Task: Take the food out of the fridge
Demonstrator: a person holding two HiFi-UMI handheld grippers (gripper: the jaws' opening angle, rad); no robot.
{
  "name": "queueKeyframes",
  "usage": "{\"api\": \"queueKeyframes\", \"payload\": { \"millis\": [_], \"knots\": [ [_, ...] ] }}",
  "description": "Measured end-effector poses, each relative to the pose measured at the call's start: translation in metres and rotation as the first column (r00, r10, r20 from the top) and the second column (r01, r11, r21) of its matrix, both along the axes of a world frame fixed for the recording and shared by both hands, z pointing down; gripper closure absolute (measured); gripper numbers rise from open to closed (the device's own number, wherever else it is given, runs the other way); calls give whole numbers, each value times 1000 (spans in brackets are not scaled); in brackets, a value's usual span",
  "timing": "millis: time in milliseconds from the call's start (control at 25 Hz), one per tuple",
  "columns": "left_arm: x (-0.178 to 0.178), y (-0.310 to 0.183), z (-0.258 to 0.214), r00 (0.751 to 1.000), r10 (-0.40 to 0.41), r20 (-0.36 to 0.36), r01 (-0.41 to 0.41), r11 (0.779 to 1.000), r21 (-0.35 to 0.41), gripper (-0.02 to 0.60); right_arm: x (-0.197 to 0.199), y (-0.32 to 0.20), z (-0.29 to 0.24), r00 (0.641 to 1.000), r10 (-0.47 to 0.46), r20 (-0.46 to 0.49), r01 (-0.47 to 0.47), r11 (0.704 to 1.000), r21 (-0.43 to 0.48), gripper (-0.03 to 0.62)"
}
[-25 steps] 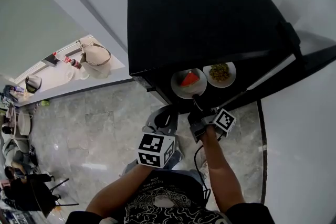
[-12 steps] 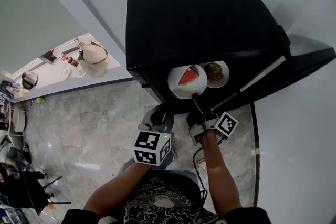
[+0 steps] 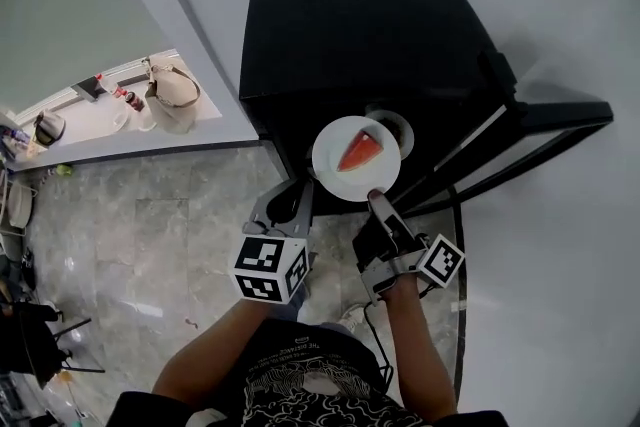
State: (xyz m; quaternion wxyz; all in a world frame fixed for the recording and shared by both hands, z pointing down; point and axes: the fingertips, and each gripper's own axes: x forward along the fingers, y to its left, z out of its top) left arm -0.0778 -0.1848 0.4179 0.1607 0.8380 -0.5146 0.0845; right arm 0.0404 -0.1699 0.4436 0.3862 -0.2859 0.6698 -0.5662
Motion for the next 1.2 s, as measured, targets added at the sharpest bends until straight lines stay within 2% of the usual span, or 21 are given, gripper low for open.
{"api": "queueKeyframes", "payload": {
  "millis": [400, 640, 880, 1200],
  "knots": [
    [-13, 35, -44, 992, -120, -35, 122, 989, 77, 581, 18, 75, -74, 991, -130, -14, 130, 990, 51, 588],
    [-19, 48, -67, 984, -174, -42, 177, 977, 116, 581, 20, 96, -121, 978, -207, 6, 206, 976, 69, 588],
    [-22, 54, -85, 980, -189, -62, 197, 969, 148, 581, 9, 89, -171, 960, -280, -8, 279, 955, 99, 586],
    [-34, 51, -109, 979, -192, -70, 202, 961, 190, 581, -16, 40, -220, 960, -274, -56, 279, 949, 144, 586]
  ]
}}
